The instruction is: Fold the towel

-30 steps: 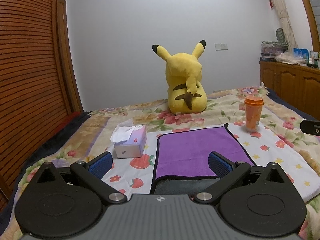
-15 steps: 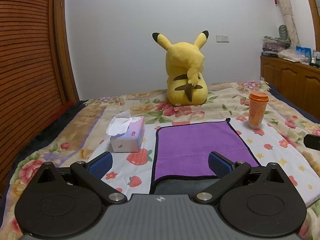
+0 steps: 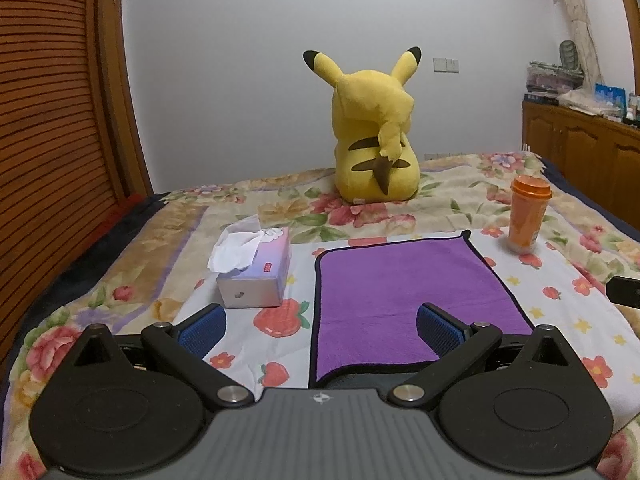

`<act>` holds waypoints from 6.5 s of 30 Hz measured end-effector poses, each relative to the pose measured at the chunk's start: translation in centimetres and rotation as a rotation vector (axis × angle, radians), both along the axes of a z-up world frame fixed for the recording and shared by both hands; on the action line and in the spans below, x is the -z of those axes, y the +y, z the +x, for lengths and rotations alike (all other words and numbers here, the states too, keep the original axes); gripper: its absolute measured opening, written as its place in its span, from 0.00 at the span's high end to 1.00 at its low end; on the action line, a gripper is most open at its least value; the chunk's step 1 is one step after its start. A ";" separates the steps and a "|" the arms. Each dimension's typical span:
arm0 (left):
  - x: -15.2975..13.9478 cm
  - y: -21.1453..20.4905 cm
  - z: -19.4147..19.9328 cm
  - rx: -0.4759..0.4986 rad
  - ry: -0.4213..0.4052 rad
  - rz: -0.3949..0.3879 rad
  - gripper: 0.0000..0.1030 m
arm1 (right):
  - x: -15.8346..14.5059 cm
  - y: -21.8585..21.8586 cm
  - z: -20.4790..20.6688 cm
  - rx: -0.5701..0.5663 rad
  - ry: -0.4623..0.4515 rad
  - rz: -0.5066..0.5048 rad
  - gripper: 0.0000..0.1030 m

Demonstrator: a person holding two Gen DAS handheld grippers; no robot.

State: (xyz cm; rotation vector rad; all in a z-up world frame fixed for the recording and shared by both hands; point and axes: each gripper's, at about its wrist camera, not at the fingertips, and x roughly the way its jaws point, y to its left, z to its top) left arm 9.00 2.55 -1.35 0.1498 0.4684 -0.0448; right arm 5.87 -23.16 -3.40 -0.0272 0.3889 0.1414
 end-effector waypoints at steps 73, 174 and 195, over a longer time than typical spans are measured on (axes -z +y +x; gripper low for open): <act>9.7 1.2 8.8 0.170 0.447 0.029 0.54 | 8.4 -1.9 9.2 -0.123 0.518 0.132 0.48; 2.5 0.4 17.3 0.206 0.126 -0.118 0.92 | 1.9 -3.4 17.5 -0.208 0.150 0.076 0.96; 3.2 -0.2 24.0 0.163 0.076 -0.111 0.92 | 2.7 -3.1 23.3 -0.166 0.054 0.018 0.96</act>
